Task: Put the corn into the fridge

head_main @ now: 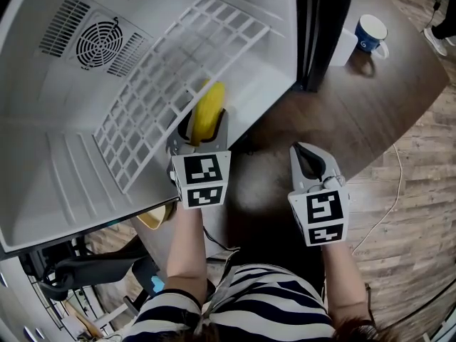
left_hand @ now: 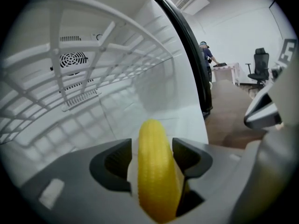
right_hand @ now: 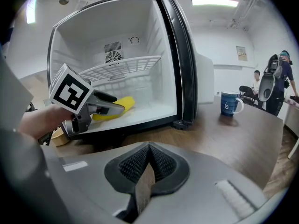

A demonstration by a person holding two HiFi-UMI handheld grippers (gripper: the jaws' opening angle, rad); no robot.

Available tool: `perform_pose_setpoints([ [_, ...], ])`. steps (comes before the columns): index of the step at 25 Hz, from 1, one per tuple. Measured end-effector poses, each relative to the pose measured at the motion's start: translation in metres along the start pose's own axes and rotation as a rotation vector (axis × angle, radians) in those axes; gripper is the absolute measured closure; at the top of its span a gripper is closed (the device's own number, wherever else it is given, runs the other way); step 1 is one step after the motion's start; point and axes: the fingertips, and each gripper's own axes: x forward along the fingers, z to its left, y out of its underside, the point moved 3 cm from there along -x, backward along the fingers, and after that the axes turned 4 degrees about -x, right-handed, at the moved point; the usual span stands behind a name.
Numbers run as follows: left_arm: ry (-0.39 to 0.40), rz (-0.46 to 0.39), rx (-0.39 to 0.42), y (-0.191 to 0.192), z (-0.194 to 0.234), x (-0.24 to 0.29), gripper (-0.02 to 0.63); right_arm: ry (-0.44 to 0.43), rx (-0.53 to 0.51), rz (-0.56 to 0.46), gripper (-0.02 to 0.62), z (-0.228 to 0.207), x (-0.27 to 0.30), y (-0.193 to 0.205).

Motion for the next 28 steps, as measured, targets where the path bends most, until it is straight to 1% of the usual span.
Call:
perform_pose_setpoints([
  [3,0.005,-0.024,-0.026,-0.006,0.001,-0.005,0.606,0.009,0.002,-0.003,0.598,0.000,-0.005,0.000],
  [10,0.010,-0.045,-0.039,-0.006,-0.005,-0.025,0.606,0.029,0.007,-0.011,0.598,0.004,-0.022,0.003],
  [17,-0.007,-0.091,-0.072,-0.009,-0.010,-0.052,0.606,0.041,0.016,-0.029,0.598,0.012,-0.041,0.002],
  [22,-0.024,-0.105,-0.063,-0.009,-0.015,-0.074,0.606,0.058,0.012,-0.044,0.598,0.016,-0.055,-0.001],
  [28,-0.014,-0.109,-0.086,-0.004,-0.023,-0.101,0.606,0.085,0.016,-0.059,0.598,0.018,-0.075,0.000],
])
